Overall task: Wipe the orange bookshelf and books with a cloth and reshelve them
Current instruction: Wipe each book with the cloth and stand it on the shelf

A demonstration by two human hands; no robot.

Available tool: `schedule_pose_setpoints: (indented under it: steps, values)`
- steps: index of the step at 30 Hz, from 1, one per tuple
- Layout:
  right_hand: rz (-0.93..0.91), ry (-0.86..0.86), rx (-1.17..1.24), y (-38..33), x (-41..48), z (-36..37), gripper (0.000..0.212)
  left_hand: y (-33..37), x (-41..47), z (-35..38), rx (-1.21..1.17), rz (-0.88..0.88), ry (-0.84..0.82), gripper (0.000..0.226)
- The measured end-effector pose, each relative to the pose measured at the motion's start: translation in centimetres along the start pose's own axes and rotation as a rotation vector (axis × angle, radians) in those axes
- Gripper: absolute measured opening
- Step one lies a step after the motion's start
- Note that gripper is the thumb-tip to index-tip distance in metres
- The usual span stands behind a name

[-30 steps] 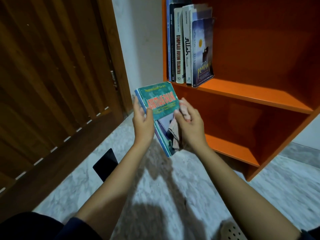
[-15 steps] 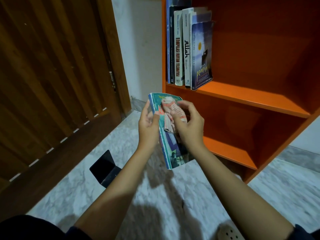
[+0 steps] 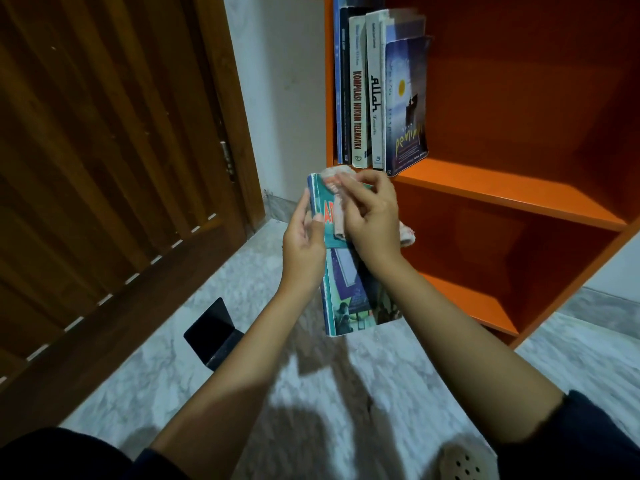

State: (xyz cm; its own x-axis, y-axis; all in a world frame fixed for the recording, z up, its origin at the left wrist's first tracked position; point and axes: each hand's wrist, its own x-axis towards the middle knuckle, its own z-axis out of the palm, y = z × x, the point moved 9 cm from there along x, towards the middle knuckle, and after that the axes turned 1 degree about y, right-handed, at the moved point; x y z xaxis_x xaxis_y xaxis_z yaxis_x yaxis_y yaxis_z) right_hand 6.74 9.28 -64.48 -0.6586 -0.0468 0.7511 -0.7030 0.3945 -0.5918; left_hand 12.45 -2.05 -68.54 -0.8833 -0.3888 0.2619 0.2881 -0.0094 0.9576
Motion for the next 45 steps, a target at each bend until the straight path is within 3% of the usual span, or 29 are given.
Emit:
schedule_pose_setpoints:
  steps: [4, 6, 12, 18, 20, 24, 26, 29, 35, 37, 39, 45]
  values:
    - [0.599, 0.039, 0.090, 8.1, -2.9, -0.1, 0.027, 0.1, 0.0, 0.1, 0.006, 0.003, -0.008, 0.045]
    - [0.702, 0.046, 0.091, 9.9, -4.3, -0.3, 0.028, 0.0, -0.1, 0.3, 0.037, 0.009, -0.021, 0.045]
    - [0.457, 0.058, 0.130, 5.2, -2.7, -0.5, 0.028, -0.8, -0.1, 1.2, 0.063, -0.013, -0.026, 0.048]
    - [-0.138, -0.124, 0.047, 0.2, -6.0, -0.1, 0.031, -1.2, 1.3, -1.0, -0.091, -0.083, 0.128, 0.046]
    - [-0.090, -0.100, 0.057, 2.0, -6.9, -0.7, 0.031, -1.7, 1.4, -1.7, -0.104, -0.095, 0.152, 0.045]
    - [0.429, 0.052, 0.087, 7.3, -7.9, -1.5, 0.027, -2.1, 1.3, -1.5, -0.113, -0.090, 0.168, 0.044]
    - [0.397, 0.067, 0.091, 6.3, -7.8, -1.3, 0.027, -1.8, 1.3, -0.9, -0.104, -0.088, 0.165, 0.043]
    - [0.188, 0.020, 0.103, 2.8, -7.7, -1.3, 0.030, -1.9, 1.8, -1.1, -0.107, -0.109, 0.184, 0.043]
    - [-0.398, -0.233, -0.012, -2.9, -11.3, -0.8, 0.027, -2.2, 2.8, -3.1, -0.198, -0.132, 0.280, 0.041]
    - [-0.478, -0.258, -0.016, -2.6, -12.5, -1.1, 0.026, -2.5, 2.9, -3.6, -0.255, -0.155, 0.294, 0.040]
    - [-0.391, -0.213, -0.007, -0.7, -12.6, -1.7, 0.026, -2.7, 2.9, -3.8, -0.306, -0.165, 0.290, 0.040]
    - [0.233, 0.064, 0.086, 6.5, -10.2, -4.2, 0.035, -2.0, 2.6, -2.3, -0.388, -0.167, 0.218, 0.041]
